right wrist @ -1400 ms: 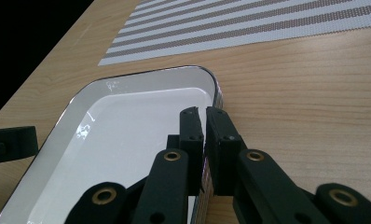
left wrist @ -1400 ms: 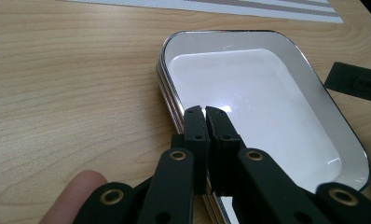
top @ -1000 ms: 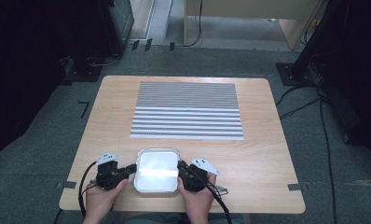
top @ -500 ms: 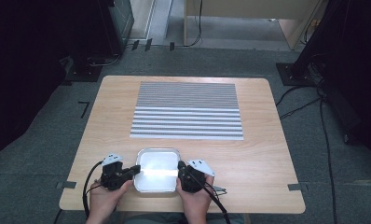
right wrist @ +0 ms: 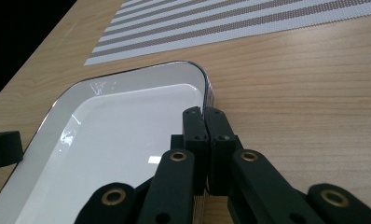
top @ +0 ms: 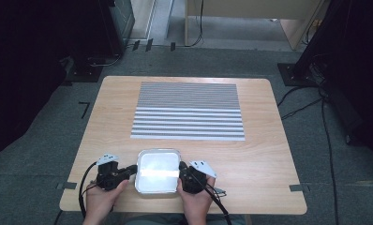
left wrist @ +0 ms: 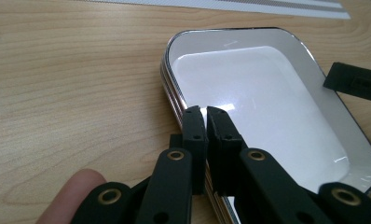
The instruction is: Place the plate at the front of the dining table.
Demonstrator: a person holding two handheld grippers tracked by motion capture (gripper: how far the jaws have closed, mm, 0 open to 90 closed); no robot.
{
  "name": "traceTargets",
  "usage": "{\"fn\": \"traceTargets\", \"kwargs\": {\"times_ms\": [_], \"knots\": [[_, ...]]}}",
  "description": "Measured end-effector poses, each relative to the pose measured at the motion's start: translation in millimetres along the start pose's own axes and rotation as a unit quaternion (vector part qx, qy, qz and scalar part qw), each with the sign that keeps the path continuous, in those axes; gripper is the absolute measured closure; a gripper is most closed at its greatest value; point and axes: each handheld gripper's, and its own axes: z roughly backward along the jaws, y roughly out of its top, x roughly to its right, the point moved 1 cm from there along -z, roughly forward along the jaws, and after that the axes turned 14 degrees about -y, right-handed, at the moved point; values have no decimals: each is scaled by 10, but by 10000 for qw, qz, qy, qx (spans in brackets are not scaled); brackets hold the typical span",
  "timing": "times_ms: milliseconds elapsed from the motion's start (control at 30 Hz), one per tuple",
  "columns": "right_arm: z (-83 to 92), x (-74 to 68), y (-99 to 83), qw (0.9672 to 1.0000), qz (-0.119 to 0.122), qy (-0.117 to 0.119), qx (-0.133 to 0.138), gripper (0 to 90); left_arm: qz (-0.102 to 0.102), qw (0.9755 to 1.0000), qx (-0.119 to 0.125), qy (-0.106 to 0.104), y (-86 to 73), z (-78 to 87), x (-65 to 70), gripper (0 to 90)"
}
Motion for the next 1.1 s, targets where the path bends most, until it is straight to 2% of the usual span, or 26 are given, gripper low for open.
{"fn": "traceTargets", "kwargs": {"times_ms": [133, 267, 333, 400, 500, 633, 700, 733, 767, 833, 867, 900, 933, 1000, 1033, 1100], "knots": [[8, 3, -10, 10000, 9, 2, 15, 900, 48, 10000, -6, -29, -1, -1, -11, 865], [22, -1, -24, 10000, 13, -22, 33, 900, -42, 9999, -24, 127, -1, -24, 28, 864], [28, -4, -33, 10000, 54, -43, 68, 899, -171, 9994, -58, 281, -4, -44, 63, 862], [35, -13, -45, 9999, 96, -80, 103, 898, -307, 9983, -103, 483, -7, -65, 113, 860], [41, -28, -60, 9996, 171, -138, 172, 898, -559, 9953, -133, 785, -20, -99, 186, 860], [45, -43, -82, 9991, 270, -195, 277, 898, -709, 9926, -70, 988, -32, -118, 233, 870], [49, -57, -104, 9985, 329, -252, 369, 897, -850, 9899, 22, 1135, -39, -128, 271, 890], [51, -58, -110, 9984, 326, -259, 382, 898, -884, 9902, -9, 1077, -35, -139, 290, 900], [51, -58, -114, 9986, 288, -233, 381, 899, -848, 9918, -113, 947, -41, -177, 304, 900], [48, -64, -124, 9988, 238, -169, 384, 900, -886, 9917, -343, 870, -97, -304, 335, 900], [48, -70, -129, 9989, 237, -153, 384, 900, -935, 9916, -300, 842, -118, -334, 362, 900], [50, -74, -131, 9989, 219, -152, 378, 900, -956, 9925, -242, 726, -117, -339, 398, 900], [47, -66, -129, 9990, 198, -126, 381, 900, -1044, 9924, -66, 655, -106, -305, 454, 900], [44, -51, -126, 9992, 112, -80, 363, 900, -1179, 9900, 209, 748, -80, -210, 500, 900], [47, -43, -128, 9993, 78, -83, 363, 900, -1144, 9903, 290, 739, -70, -172, 489, 898], [49, -34, -130, 9992, 37, -91, 379, 900, -841, 9938, 400, 599, -47, -75, 390, 845]]}}
